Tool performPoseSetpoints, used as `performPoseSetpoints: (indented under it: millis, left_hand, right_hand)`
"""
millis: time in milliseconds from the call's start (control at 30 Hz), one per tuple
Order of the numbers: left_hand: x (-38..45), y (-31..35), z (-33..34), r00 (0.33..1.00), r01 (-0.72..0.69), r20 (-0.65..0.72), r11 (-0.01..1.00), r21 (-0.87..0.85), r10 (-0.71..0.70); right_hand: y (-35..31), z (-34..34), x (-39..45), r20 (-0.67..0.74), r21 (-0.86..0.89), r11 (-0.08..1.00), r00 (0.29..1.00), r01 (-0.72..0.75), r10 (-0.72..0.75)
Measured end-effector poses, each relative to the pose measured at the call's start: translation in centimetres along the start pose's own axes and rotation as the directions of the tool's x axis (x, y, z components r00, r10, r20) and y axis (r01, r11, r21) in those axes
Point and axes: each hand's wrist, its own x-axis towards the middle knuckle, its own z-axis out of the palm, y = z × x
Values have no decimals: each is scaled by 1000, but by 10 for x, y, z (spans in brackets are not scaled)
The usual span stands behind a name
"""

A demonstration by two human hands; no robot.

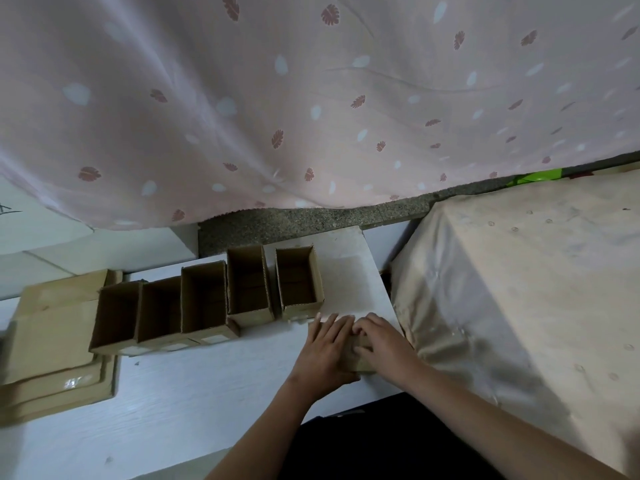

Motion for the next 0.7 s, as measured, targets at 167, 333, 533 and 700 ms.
performPoseSetpoints:
  millis: [167,333,533,700]
  left_hand:
    - [-9,-6,0,995,100,-4,995,0,-100]
    - [-12,-8,2,991,130,7,991,24,-130]
    - [-11,-7,5,990,136,17,990,31,-137]
    - [-9,-8,3,991,136,2,990,-35,-136]
  right_hand:
    - [-4,4,2,6,33,998,999,-47,47]
    - [-8,9,5,-32,46,997,998,-58,60]
    - [-12,7,14,-17,-28,997,998,-65,65]
    - [-14,11,16,71,-238,971,997,-4,21]
